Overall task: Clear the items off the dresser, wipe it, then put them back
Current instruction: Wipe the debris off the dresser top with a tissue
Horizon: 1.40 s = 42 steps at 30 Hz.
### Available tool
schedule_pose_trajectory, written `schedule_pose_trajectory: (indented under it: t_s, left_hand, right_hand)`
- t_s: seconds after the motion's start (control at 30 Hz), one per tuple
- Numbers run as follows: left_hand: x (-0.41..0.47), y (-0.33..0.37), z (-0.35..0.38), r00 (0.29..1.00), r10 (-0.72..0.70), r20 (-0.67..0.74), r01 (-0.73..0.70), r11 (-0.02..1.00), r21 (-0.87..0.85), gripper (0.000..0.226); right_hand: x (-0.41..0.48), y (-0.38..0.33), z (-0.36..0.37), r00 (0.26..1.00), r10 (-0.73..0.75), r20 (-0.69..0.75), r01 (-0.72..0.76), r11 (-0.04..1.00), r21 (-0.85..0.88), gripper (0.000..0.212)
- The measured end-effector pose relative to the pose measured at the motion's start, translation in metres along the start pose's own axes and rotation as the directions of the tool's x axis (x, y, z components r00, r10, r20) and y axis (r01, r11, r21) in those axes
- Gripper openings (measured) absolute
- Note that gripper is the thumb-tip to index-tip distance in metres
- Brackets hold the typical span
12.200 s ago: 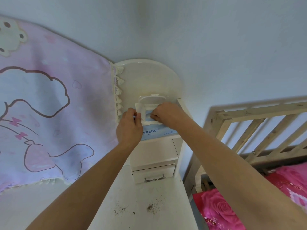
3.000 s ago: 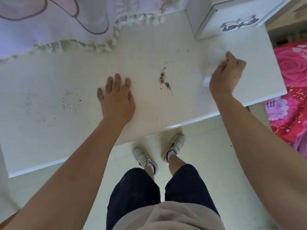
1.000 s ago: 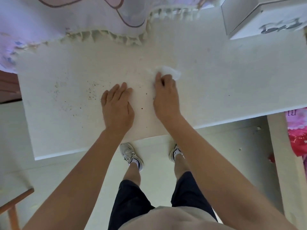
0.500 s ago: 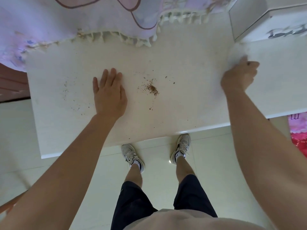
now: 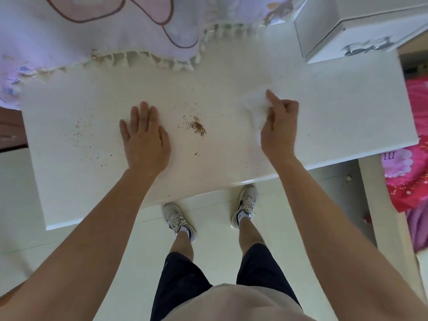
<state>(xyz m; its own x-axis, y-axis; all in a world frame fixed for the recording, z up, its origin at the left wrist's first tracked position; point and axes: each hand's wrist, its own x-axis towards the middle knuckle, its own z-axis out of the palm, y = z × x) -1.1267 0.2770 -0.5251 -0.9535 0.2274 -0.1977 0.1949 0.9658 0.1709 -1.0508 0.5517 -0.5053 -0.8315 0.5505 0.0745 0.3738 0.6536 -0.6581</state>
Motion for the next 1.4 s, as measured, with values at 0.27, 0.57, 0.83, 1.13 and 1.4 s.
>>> schedule_pose_trajectory:
  t_s: [0.27, 0.57, 0.83, 1.13, 1.4]
  left_hand:
    - [-0.051, 0.053, 0.015, 0.975, 0.092, -0.204, -0.118, 0.986, -0.119, 0.052]
    - [-0.065, 0.061, 0.014, 0.979, 0.079, -0.186, -0.106, 0.985, -0.139, 0.053]
    - [-0.068, 0.058, 0.014, 0.985, 0.088, -0.146, -0.108, 0.985, -0.133, 0.054]
    - [-0.067, 0.056, 0.011, 0.984, 0.085, -0.153, -0.105, 0.987, -0.123, 0.056]
    - [-0.012, 0.046, -0.015, 0.955, 0.132, -0.266, -0.171, 0.977, -0.129, 0.050]
  right_hand:
    - [-0.031, 0.090, -0.049, 0.874, 0.439, -0.209, -0.486, 0.800, -0.351, 0.070]
    - [-0.085, -0.031, 0.025, 0.935, -0.176, 0.308, 0.201, 0.978, -0.051, 0.059]
    - [-0.053, 0.069, -0.058, 0.912, 0.374, -0.169, -0.406, 0.885, -0.230, 0.057]
    - [-0.137, -0.023, 0.023, 0.980, -0.035, 0.195, 0.066, 0.986, -0.156, 0.051]
    - [-0.031, 0.007, -0.009, 0.962, 0.256, -0.095, -0.241, 0.959, 0.148, 0.037]
